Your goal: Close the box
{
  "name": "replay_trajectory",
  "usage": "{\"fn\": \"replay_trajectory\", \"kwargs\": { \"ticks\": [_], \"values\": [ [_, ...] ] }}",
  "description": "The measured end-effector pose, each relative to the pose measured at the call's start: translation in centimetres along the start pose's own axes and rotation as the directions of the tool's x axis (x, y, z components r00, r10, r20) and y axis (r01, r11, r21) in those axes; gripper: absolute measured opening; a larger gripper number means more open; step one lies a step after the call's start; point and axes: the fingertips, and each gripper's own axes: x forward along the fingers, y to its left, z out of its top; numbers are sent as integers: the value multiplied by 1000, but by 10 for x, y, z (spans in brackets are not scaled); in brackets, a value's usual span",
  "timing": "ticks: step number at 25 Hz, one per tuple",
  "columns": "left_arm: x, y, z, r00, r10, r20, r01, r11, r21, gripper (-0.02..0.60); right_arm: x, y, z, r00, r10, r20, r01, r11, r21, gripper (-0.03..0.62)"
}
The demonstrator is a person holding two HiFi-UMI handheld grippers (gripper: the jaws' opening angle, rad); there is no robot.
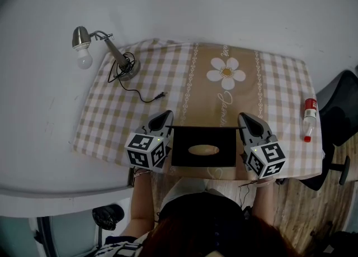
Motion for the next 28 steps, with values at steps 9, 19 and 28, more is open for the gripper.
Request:
{"fn": "replay_trajectory", "kwargs": {
  "ticks": [9, 19, 28],
  "values": [
    [-7, -4, -7, 1000, 4, -3, -4, 1000, -12, 25, -6, 3, -4, 1000, -15, 4, 15, 1000, 7, 17],
    [-12, -6, -15, 1000, 8, 8, -8, 999, -39, 25, -7, 5, -8, 1000, -14, 11, 13, 999, 33, 17],
    [-16, -9, -23, 1000, 8, -2, -8, 1000, -3, 25, -11, 7, -13, 1000, -9, 14, 8, 998, 58, 17]
  ]
}}
